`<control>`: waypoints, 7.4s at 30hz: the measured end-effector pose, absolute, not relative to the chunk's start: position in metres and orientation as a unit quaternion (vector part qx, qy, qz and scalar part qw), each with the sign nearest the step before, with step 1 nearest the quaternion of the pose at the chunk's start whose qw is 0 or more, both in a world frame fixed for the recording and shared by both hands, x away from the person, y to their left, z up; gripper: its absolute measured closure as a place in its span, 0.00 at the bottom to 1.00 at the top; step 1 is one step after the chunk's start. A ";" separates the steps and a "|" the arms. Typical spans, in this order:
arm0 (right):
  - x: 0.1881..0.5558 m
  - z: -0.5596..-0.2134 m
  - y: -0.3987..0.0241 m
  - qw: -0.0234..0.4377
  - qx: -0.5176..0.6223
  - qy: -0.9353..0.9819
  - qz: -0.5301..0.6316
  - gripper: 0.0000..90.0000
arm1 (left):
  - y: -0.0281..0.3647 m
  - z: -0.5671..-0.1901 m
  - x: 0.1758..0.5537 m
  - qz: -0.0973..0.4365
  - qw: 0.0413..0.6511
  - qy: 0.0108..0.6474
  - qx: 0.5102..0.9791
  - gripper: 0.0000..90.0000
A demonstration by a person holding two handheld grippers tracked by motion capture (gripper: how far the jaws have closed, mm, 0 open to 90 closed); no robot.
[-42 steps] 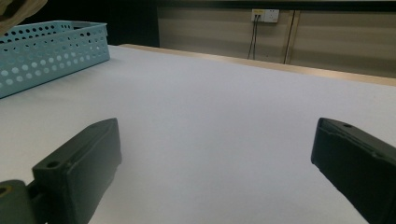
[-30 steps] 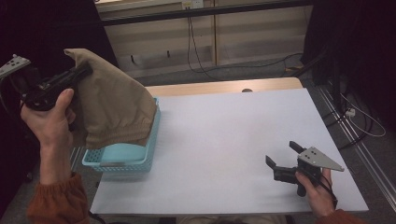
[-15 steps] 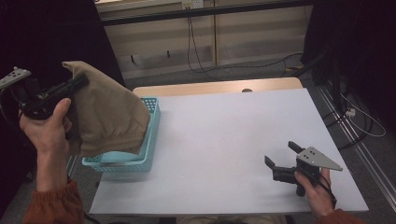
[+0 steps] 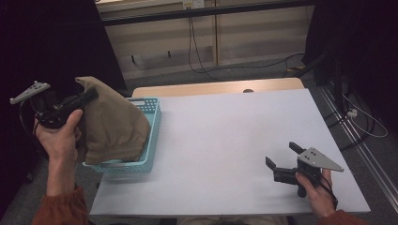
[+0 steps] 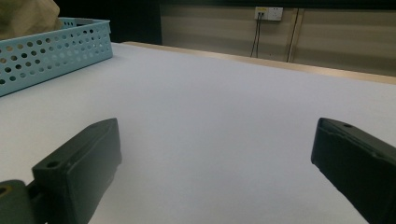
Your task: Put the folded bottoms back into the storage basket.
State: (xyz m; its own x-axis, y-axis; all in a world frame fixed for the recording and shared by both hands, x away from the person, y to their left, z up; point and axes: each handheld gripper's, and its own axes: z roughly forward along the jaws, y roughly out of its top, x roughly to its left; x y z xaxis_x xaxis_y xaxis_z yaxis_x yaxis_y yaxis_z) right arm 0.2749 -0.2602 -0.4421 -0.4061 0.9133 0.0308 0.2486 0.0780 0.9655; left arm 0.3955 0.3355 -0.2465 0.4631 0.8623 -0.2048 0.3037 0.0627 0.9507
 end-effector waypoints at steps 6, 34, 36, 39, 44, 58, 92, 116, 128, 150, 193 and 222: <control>0.275 -0.442 -0.261 0.321 0.442 0.659 0.517 0.02 | 0.339 -0.260 0.410 0.238 0.565 0.470 0.635 0.97; 0.277 -0.443 -0.259 0.318 0.443 0.660 0.516 0.02 | 0.324 -0.282 0.454 0.228 0.540 0.459 0.668 0.97; 0.277 -0.443 -0.259 0.317 0.443 0.660 0.517 0.02 | 0.325 -0.284 0.457 0.238 0.523 0.467 0.672 0.97; 0.277 -0.443 -0.259 0.318 0.442 0.660 0.517 0.02 | 0.333 -0.291 0.464 0.238 0.509 0.486 0.669 0.97; 0.278 -0.444 -0.260 0.317 0.445 0.660 0.516 0.02 | 0.341 -0.295 0.468 0.246 0.484 0.507 0.669 0.97; 0.277 -0.443 -0.259 0.319 0.441 0.661 0.516 0.02 | 0.333 -0.312 0.482 0.257 0.428 0.518 0.694 0.97; 0.277 -0.444 -0.259 0.317 0.440 0.664 0.515 0.02 | 0.333 -0.353 0.514 0.236 0.411 0.541 0.695 0.96; 0.278 -0.445 -0.258 0.317 0.440 0.666 0.512 0.02 | 0.360 -0.383 0.522 0.242 0.360 0.579 0.691 0.96; 0.278 -0.445 -0.258 0.315 0.443 0.665 0.512 0.02 | 0.362 -0.400 0.525 0.237 0.334 0.595 0.692 0.96; 0.278 -0.445 -0.257 0.315 0.442 0.666 0.512 0.02 | 0.351 -0.416 0.535 0.214 0.294 0.616 0.699 0.96; 0.279 -0.446 -0.261 0.313 0.445 0.663 0.515 0.02 | 0.384 -0.382 0.487 0.257 0.367 0.561 0.696 0.36; 0.277 -0.444 -0.261 0.321 0.448 0.658 0.512 0.02 | 0.374 -0.369 0.436 0.295 0.428 0.508 0.687 0.05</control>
